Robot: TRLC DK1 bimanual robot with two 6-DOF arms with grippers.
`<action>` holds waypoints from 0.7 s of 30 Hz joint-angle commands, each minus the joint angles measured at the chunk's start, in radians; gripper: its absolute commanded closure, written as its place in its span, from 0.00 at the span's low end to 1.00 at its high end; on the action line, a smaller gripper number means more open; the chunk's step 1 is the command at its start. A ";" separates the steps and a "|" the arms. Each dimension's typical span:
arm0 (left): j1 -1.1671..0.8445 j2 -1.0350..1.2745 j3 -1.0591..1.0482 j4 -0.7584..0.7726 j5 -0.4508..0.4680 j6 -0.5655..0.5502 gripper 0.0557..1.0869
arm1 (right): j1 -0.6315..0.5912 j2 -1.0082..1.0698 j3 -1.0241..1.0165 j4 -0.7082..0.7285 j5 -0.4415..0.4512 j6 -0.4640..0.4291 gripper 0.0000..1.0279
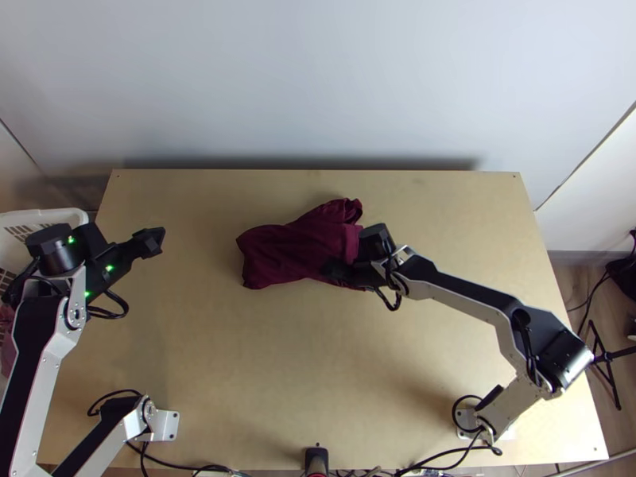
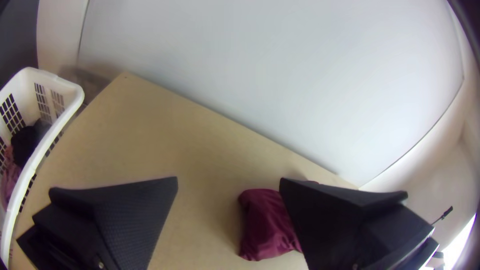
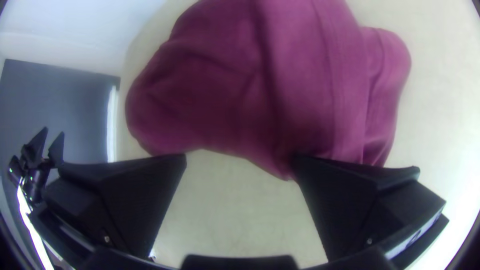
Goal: Fold the t-shirt
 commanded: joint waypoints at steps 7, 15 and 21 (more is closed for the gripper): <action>0.002 0.006 0.035 0.014 -0.007 -0.038 0.04 | -0.053 0.204 0.118 0.023 -0.021 0.033 0.05; 0.054 -0.006 0.028 0.006 -0.007 -0.021 0.04 | -0.087 0.293 0.269 0.023 0.006 0.037 0.05; 0.062 -0.001 0.030 0.022 -0.007 -0.013 0.04 | -0.094 0.358 0.375 -0.006 0.059 0.033 0.08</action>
